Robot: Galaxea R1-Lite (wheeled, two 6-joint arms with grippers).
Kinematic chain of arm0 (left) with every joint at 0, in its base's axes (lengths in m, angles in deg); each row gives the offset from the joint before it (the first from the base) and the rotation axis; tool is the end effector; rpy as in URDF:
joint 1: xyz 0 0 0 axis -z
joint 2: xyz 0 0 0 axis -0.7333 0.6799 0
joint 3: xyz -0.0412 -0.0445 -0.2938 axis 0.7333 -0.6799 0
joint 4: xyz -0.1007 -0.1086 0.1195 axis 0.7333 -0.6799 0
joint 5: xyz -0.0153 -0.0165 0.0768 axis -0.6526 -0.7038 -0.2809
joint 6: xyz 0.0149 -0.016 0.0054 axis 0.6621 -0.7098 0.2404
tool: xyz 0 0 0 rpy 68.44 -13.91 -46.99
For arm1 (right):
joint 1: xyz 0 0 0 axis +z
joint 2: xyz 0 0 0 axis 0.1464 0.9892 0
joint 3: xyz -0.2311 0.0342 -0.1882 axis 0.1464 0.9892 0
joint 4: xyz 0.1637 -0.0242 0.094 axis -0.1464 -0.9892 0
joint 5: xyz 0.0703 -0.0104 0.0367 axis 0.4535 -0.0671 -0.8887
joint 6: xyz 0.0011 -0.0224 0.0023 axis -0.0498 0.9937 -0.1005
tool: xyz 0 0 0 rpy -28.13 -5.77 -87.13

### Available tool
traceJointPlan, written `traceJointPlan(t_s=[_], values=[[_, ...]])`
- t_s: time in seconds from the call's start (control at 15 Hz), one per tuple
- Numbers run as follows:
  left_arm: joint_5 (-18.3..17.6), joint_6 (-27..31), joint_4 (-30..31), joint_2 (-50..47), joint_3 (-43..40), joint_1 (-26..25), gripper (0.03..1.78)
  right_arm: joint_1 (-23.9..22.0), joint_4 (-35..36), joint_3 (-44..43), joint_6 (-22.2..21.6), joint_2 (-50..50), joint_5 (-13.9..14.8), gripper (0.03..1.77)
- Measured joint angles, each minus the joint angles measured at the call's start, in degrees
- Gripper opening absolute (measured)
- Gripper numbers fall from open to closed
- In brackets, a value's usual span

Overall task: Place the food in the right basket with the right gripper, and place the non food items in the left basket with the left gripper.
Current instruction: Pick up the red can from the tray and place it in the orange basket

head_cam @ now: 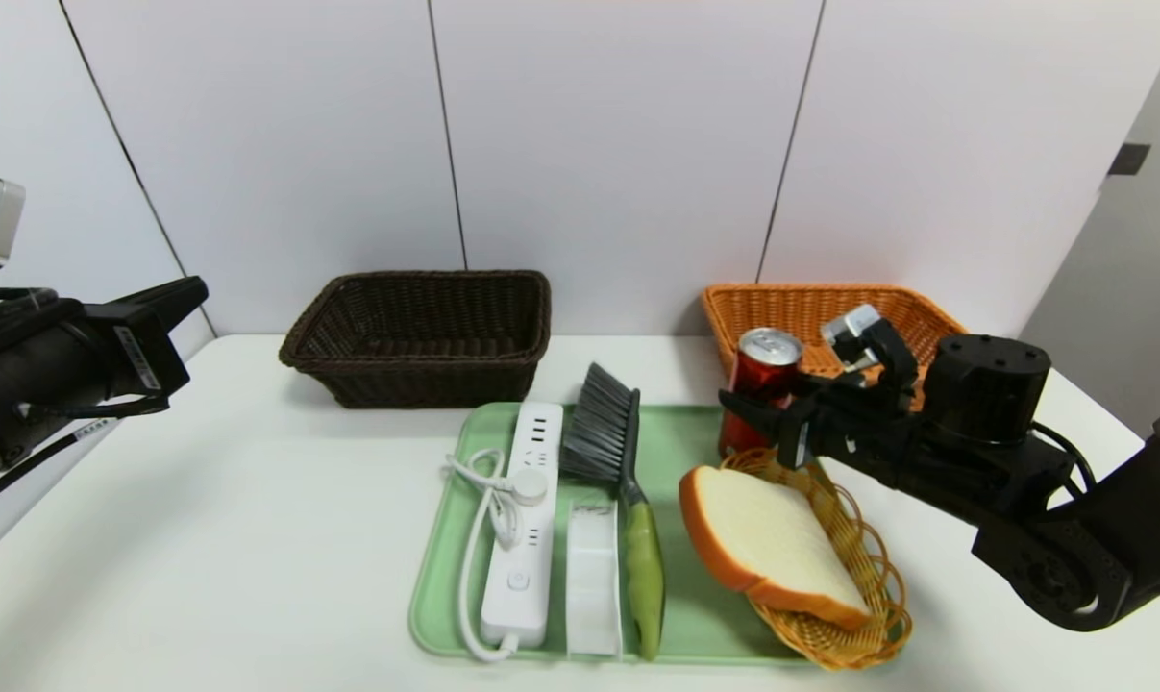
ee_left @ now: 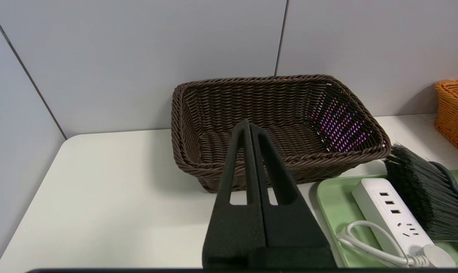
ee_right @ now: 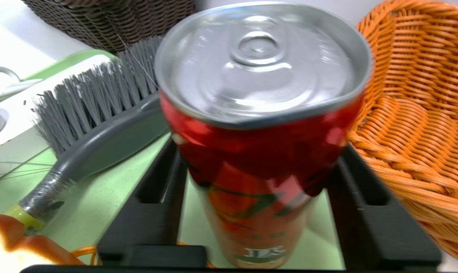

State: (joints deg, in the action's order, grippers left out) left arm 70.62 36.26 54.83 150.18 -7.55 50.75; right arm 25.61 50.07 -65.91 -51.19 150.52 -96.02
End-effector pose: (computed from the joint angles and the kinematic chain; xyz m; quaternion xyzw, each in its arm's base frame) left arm 0.1906 -0.0139 0.2367 -0.0181 -0.0284 -0.0743 0.9967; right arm 0.3040 0.1016 0.1102 -0.0295 0.0534 0.3092 0.9490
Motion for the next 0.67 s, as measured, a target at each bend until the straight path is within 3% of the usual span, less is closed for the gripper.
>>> traceJointPlan(t_s=[0.67], values=[[-0.05,0.28,-0.04,-1.16,-1.3,-0.04,0.04,0.04,-0.91,0.83,-0.09,-6.17,-0.32,0.93]])
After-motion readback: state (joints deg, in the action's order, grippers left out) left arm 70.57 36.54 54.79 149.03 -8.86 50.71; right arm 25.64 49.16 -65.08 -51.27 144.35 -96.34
